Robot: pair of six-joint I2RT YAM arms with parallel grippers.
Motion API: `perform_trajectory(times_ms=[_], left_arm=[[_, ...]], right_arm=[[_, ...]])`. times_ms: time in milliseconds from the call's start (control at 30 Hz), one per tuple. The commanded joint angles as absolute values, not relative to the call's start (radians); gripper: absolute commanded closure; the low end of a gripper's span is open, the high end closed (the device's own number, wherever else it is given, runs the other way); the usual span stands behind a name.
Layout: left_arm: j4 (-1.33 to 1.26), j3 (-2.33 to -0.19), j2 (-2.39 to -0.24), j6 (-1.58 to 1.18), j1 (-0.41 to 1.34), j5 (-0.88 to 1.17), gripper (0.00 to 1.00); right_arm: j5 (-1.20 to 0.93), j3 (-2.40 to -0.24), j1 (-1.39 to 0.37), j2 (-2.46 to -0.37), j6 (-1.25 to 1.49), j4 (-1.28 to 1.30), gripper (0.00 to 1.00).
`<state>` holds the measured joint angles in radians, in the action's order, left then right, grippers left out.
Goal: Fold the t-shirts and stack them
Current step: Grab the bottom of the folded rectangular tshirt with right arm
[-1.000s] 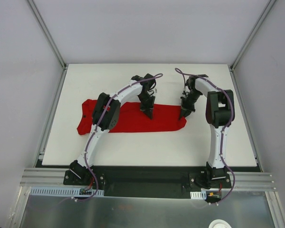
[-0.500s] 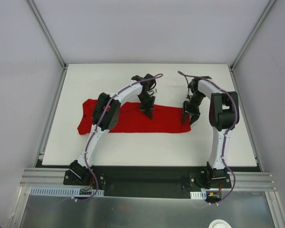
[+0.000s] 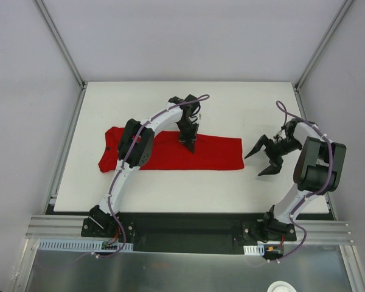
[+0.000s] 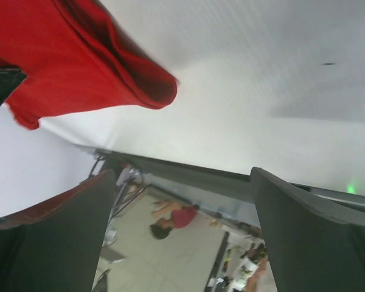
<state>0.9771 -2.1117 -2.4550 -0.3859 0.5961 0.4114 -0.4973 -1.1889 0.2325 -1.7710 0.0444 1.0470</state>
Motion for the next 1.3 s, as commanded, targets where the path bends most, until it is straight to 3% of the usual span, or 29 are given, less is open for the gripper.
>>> perform_trajectory(times_ms=[0,233,700,1267], left_arm=[[1.011,-2.095,-2.408,-0.353,0.597,0.367,1.00],[1.006,-2.082,-2.399,-0.348,0.597,0.374,1.00],[0.997,-2.085,-2.390,-0.339,0.589,0.374,1.00],[1.000,-2.072,-2.367,-0.331,0.566,0.370,1.00]], right_arm=[[-0.748,-1.082,0.215,-1.747,0.152,0.882,0.04],[-0.867,-0.927,0.212,-1.732,0.311,0.658,0.06],[-0.640,-1.043,0.094,-1.822,0.356,0.703,0.19],[-0.523,-1.032,0.018,-1.870,0.364,0.761,0.22]])
